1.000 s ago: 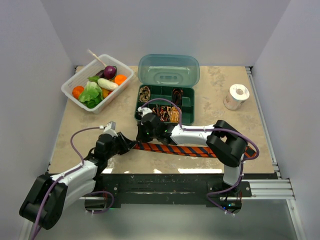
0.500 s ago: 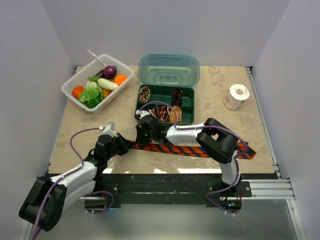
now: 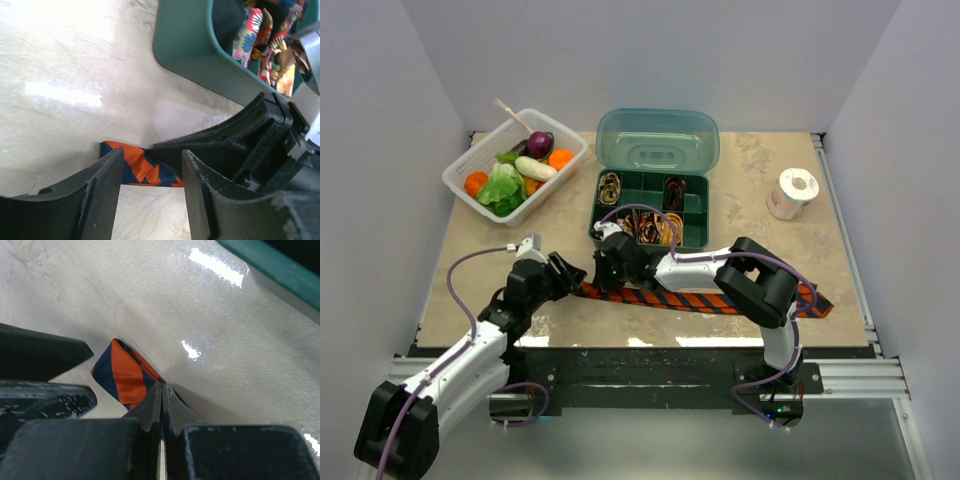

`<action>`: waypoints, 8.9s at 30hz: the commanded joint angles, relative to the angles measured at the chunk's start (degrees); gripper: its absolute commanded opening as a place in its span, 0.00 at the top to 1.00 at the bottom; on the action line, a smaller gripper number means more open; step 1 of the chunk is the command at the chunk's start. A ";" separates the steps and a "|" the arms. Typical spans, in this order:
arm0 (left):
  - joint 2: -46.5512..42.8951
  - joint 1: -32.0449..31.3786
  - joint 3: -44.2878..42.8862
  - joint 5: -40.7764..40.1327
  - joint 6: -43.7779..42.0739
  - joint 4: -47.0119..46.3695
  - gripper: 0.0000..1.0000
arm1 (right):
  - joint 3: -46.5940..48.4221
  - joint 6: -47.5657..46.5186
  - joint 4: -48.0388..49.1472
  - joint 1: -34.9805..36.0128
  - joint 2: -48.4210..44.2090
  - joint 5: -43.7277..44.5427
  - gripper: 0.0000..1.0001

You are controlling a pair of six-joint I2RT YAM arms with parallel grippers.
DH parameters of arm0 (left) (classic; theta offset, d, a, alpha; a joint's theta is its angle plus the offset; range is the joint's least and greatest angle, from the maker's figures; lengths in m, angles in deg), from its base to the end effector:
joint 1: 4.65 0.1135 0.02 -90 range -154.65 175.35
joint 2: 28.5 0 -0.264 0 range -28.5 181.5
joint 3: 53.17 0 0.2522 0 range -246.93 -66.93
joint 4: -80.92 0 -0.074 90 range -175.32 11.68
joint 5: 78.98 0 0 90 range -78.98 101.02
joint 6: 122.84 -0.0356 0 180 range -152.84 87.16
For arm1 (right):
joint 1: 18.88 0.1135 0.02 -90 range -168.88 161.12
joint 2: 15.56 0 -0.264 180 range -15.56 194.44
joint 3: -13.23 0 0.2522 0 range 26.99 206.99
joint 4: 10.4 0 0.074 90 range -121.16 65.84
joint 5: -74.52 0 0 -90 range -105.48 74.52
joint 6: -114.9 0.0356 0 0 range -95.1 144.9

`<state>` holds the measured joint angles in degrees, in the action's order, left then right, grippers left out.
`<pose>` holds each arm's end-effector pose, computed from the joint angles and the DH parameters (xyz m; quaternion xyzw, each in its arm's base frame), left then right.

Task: Roll the ties
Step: Roll the tie at the center of the board.

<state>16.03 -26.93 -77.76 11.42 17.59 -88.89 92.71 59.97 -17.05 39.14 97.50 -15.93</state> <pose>0.1514 -0.0623 0.1576 -0.2091 0.8410 -0.2982 0.4001 0.2207 0.3540 0.1461 -0.1821 0.8887 0.3079 0.2868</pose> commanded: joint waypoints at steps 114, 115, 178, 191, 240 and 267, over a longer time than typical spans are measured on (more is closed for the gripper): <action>1.35 -8.65 -4.99 -3.66 -13.17 -3.28 1.00 | 2.32 -1.14 4.02 1.75 1.38 -3.42 1.00; 1.61 -9.35 -4.99 -3.57 -13.08 -3.46 1.00 | 1.88 -0.97 5.18 1.75 1.38 -3.42 1.00; 1.26 -35.72 -1.56 -25.36 -1.39 5.51 1.00 | -17.28 7.03 22.15 0.69 -3.80 -8.43 1.00; 3.01 -37.04 -3.58 -30.81 0.81 9.38 1.00 | -14.83 2.99 10.30 0.60 -11.19 -6.50 1.00; 14.18 -37.57 -1.56 -26.07 9.06 -6.10 1.00 | -14.21 -5.45 -0.35 -0.10 -20.07 0.63 1.00; 5.14 -37.40 -11.14 -34.94 14.34 17.61 0.45 | -14.56 -5.80 3.26 0.08 -11.98 -2.10 1.00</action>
<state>25.69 -64.35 -84.85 -17.58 29.72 -80.52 77.56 55.33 -14.40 39.18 85.76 -19.62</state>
